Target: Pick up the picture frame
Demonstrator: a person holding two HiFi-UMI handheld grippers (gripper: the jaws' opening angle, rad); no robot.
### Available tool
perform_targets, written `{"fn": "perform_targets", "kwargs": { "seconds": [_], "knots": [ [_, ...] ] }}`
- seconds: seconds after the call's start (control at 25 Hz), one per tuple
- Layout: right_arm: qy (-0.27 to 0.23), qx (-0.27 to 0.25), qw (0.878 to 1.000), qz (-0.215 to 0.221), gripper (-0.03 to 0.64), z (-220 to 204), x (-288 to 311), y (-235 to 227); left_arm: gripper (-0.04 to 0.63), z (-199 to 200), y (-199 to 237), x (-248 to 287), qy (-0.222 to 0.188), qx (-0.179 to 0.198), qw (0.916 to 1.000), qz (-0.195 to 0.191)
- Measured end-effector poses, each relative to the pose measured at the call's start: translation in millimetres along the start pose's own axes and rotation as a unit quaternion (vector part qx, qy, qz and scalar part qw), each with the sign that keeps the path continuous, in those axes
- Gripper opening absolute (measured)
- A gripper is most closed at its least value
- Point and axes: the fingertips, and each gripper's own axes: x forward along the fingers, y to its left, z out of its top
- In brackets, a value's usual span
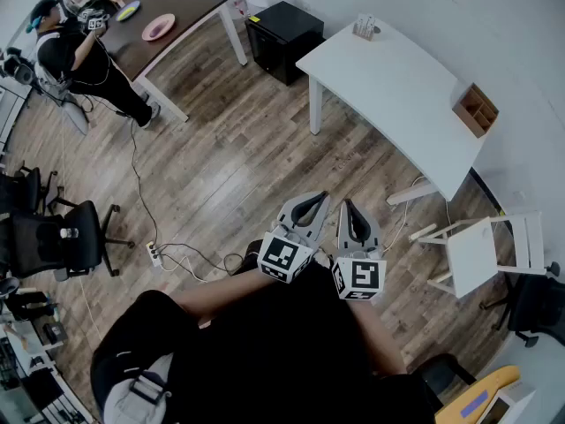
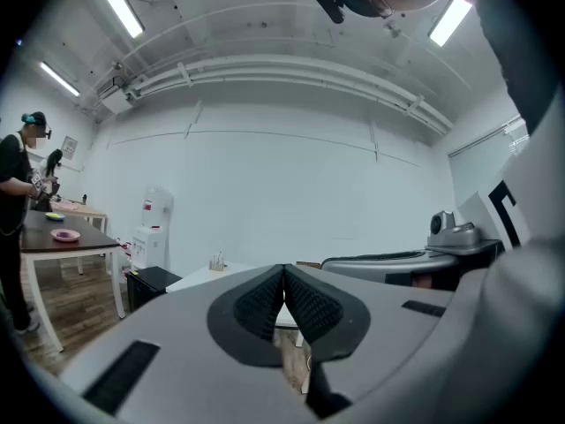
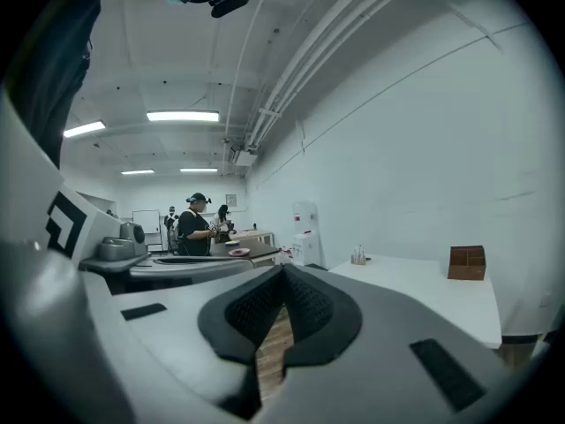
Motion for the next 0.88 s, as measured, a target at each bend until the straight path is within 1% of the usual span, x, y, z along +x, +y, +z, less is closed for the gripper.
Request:
{"fn": "perform_targets", "kwargs": {
  "seconds": [0.16,0.36,0.48,0.64,0.88],
  "knots": [
    [-0.012,0.017,1.000,0.010,0.032,-2.7,-10.3,-5.7,0.014,-8.6,-15.0,0.3,0.007,0.004,1.0000,-0.005],
    [-0.026,0.042,0.999,0.009,0.034,-7.1,-17.5,-20.8,0.014,-23.8,-15.6,2.5,0.028,-0.012,0.9995,0.001],
    [-0.025,0.050,0.998,0.008,0.034,-11.2,-18.9,-22.5,0.014,-24.8,-19.5,4.7,0.030,-0.011,0.9995,-0.003],
    [-0.019,0.042,0.999,0.004,0.035,-13.7,-12.7,-26.9,0.014,-21.2,-15.3,13.8,0.023,-0.010,0.9997,-0.005],
    [-0.007,0.039,0.999,-0.014,0.035,-17.5,8.6,-44.2,0.014,-21.9,-0.3,37.1,0.024,-0.022,0.9994,-0.013]
  ]
}}
